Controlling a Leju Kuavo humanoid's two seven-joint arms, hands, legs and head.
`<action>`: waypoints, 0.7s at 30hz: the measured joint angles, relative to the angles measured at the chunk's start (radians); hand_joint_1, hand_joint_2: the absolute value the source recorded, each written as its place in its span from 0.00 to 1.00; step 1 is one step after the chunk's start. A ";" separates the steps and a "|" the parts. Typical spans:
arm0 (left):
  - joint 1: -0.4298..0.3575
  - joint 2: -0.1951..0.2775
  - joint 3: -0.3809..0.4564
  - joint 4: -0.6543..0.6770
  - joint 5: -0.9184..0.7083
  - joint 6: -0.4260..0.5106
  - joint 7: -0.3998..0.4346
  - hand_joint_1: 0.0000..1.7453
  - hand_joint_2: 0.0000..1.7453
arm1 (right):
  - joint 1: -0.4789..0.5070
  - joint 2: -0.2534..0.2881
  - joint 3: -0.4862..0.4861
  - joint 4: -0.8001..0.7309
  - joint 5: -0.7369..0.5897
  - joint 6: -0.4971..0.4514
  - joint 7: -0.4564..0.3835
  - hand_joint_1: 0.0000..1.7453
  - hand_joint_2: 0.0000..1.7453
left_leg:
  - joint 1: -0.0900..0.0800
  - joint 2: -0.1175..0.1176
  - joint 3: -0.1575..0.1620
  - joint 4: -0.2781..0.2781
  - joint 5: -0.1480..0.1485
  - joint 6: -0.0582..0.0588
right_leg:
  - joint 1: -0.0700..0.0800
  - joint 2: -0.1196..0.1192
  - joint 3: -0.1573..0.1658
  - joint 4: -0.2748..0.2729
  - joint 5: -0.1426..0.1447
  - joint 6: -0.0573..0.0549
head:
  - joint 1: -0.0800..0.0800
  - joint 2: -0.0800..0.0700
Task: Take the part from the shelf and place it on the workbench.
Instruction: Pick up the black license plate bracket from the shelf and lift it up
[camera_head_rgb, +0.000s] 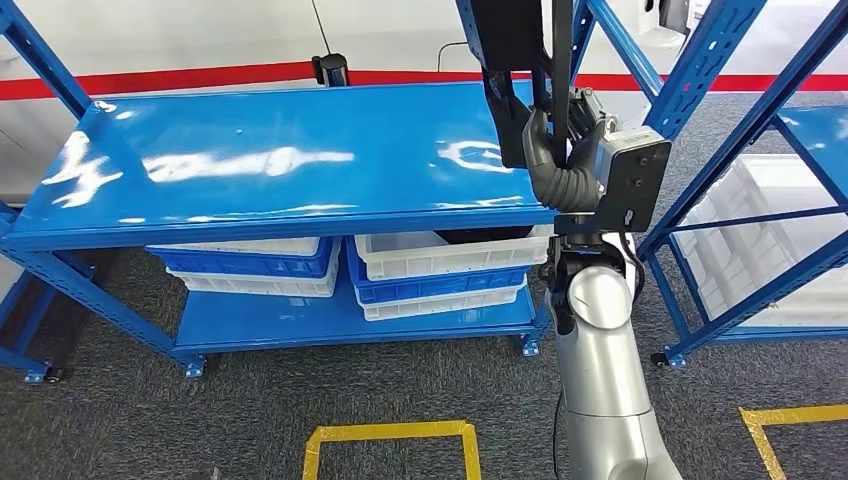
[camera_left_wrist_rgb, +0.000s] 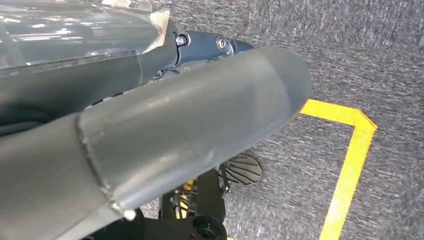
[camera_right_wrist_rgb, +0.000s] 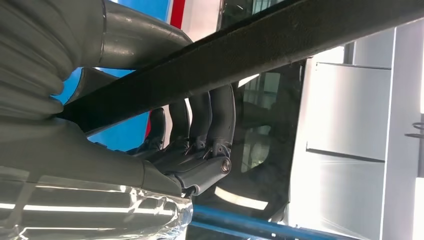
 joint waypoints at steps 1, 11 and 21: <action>0.000 -0.001 0.000 0.000 -0.003 0.000 0.000 0.00 0.00 | 0.006 0.000 -0.002 0.000 0.002 -0.001 -0.004 1.00 1.00 | 0.000 0.000 -0.004 0.000 0.009 -0.005 | 0.004 0.001 0.014 -0.029 -0.007 -0.007 | -0.001 0.000; 0.005 -0.002 -0.001 0.001 -0.017 0.012 -0.003 0.00 0.00 | 0.085 0.001 -0.028 -0.009 0.034 -0.018 -0.031 1.00 1.00 | 0.027 -0.008 -0.033 0.279 -0.155 -0.055 | -0.016 -0.005 -0.097 -0.017 0.084 -0.038 | -0.008 0.000; 0.006 -0.006 -0.002 0.002 -0.056 0.043 0.044 0.00 0.00 | 0.239 -0.015 -0.047 -0.144 0.109 -0.061 -0.079 1.00 1.00 | 0.018 -0.012 0.109 0.013 -0.117 0.008 | -0.020 -0.003 -0.195 0.081 0.050 0.008 | -0.006 0.000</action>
